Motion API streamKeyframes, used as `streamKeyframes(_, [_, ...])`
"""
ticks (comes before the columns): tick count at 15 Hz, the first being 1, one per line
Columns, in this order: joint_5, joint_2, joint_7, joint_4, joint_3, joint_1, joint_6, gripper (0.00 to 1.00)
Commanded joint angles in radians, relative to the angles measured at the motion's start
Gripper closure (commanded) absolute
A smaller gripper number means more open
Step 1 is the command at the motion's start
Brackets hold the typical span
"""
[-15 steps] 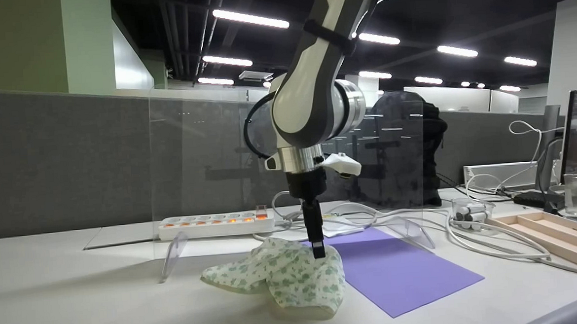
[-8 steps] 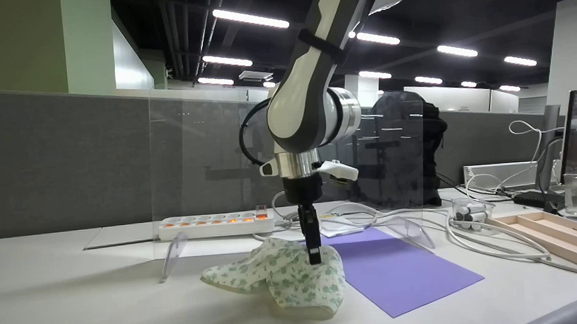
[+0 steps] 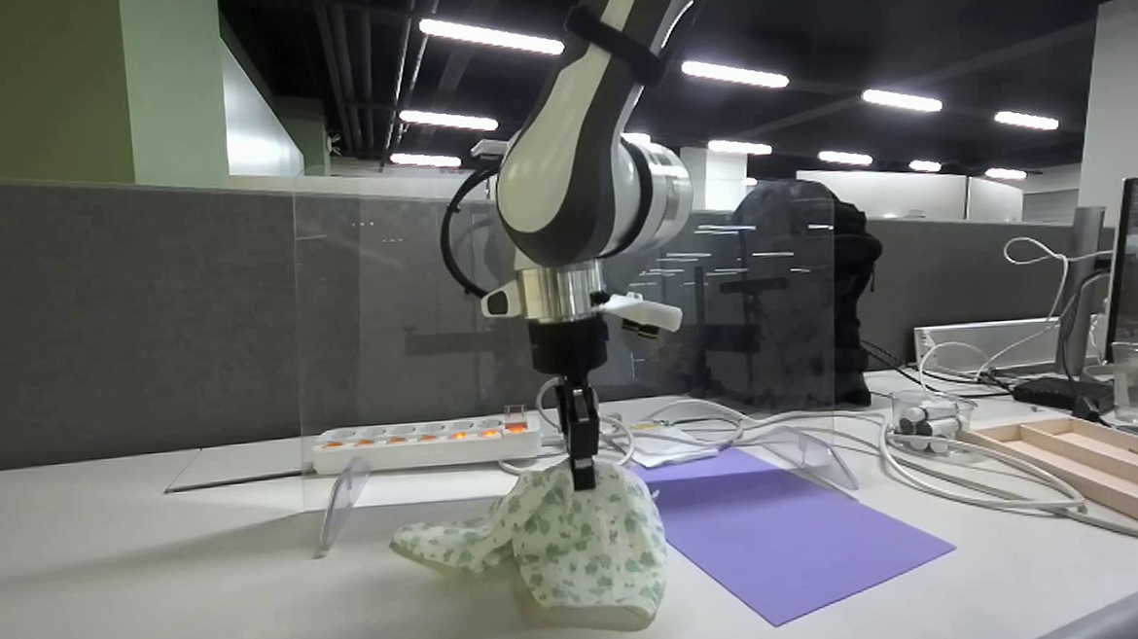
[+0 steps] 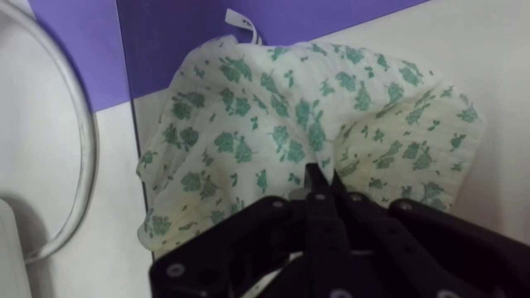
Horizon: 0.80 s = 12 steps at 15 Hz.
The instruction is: Put the towel on top of the colourless board
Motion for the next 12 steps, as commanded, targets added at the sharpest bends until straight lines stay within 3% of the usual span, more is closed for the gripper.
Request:
streamKeyframes(1, [0.033, -0.091, -0.022, -0.023, 0.013, 0.004, -0.038, 1.00])
streamKeyframes(7, [0.103, -0.308, -0.006, -0.018, 0.034, 0.040, -0.182, 1.00])
streamKeyframes(12, [0.116, -0.522, 0.020, 0.028, 0.009, 0.082, -0.324, 1.00])
